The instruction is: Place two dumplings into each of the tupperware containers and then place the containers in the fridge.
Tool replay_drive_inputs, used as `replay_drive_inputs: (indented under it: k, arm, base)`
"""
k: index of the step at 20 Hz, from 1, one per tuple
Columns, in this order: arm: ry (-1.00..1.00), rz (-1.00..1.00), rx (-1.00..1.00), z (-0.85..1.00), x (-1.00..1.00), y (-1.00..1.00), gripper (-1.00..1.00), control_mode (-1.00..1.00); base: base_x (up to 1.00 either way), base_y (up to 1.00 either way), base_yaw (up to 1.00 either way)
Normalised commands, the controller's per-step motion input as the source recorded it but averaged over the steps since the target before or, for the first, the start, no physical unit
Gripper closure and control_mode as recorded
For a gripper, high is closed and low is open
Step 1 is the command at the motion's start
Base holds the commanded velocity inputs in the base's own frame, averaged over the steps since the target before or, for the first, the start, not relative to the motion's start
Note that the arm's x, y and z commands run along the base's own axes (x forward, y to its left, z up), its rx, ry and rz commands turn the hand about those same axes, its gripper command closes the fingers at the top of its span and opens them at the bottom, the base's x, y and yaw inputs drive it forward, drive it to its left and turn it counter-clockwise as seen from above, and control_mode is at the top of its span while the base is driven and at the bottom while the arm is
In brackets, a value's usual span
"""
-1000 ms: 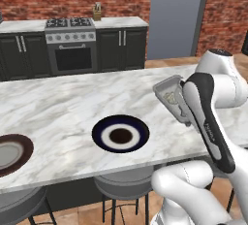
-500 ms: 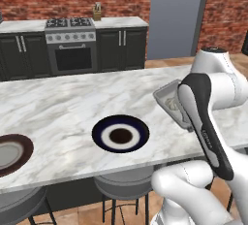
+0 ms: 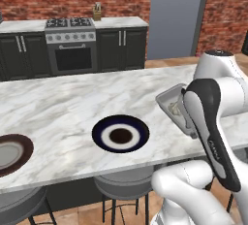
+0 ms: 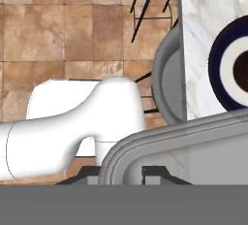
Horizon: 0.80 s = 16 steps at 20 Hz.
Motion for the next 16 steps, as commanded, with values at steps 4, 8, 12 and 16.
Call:
replay_drive_inputs:
  k: [4,8,12,16]
  arm:
    - [0.00,0.00,0.00,0.00,-0.07,0.00,1.00,1.00]
    - [0.00,0.00,0.00,0.00,0.00,0.00,1.00,1.00]
    - [0.00,0.00,0.00,0.00,0.00,0.00,1.00,1.00]
    - [0.00,0.00,0.00,0.00,0.00,0.00,1.00,1.00]
  base:
    - [-0.67,0.00,-0.02]
    - [-1.00,0.69,-0.02]
    - [-0.67,1.00,0.00]
    - [-0.29,1.00,0.00]
